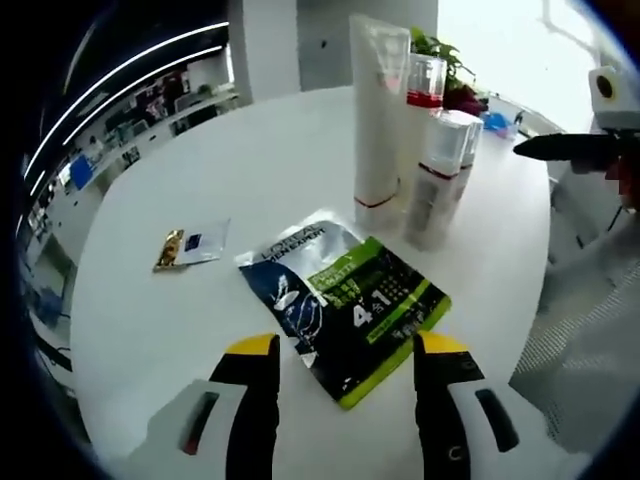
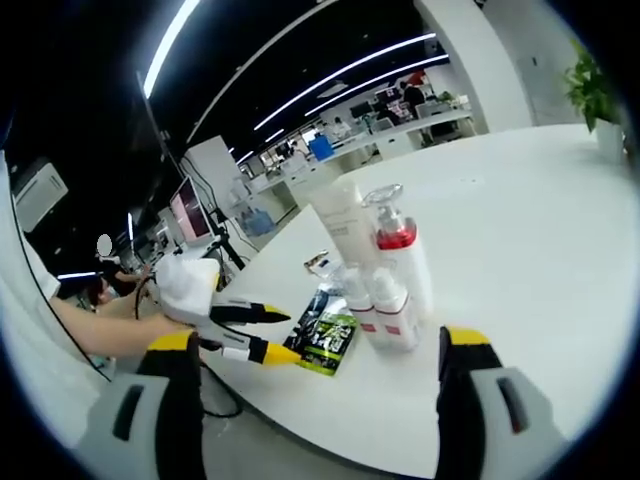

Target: Arrange the skincare products in the storage area until every visible bottle or jar stands upright without overlapping.

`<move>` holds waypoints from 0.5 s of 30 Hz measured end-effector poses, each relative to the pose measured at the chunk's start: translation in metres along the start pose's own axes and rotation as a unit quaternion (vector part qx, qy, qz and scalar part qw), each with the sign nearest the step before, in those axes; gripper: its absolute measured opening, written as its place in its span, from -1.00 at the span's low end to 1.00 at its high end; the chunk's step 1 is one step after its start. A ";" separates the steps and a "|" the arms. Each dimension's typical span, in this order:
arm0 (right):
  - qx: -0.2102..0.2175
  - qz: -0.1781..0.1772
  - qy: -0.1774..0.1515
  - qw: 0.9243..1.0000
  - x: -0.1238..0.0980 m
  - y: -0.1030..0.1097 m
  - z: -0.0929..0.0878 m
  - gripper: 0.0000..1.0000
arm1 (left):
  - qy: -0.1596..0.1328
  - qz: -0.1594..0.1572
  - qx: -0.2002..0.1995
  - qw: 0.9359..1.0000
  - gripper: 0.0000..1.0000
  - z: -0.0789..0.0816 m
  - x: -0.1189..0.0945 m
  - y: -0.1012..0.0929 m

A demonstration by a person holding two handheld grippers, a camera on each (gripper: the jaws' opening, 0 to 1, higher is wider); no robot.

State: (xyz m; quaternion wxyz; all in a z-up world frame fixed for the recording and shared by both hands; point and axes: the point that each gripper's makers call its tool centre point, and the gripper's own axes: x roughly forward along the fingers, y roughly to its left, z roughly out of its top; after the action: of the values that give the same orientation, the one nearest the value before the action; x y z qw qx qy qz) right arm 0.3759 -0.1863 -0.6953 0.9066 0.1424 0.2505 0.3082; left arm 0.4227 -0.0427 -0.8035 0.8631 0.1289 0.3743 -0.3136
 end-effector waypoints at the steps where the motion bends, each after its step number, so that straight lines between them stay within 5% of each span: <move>1: 0.000 -0.001 -0.001 1.000 0.000 0.000 0.000 0.99 | -0.002 0.001 -0.003 1.000 0.05 0.001 -0.003 0.001; 15: -0.016 -0.015 0.000 1.000 -0.006 0.002 -0.002 0.99 | -0.034 0.007 -0.058 0.998 0.39 0.003 -0.039 0.007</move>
State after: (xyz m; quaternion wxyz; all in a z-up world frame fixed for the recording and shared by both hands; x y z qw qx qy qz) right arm 0.3694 -0.1884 -0.6935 0.9132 0.1241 0.2481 0.2985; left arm 0.4084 -0.0218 -0.7729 0.8835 0.0705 0.3617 -0.2892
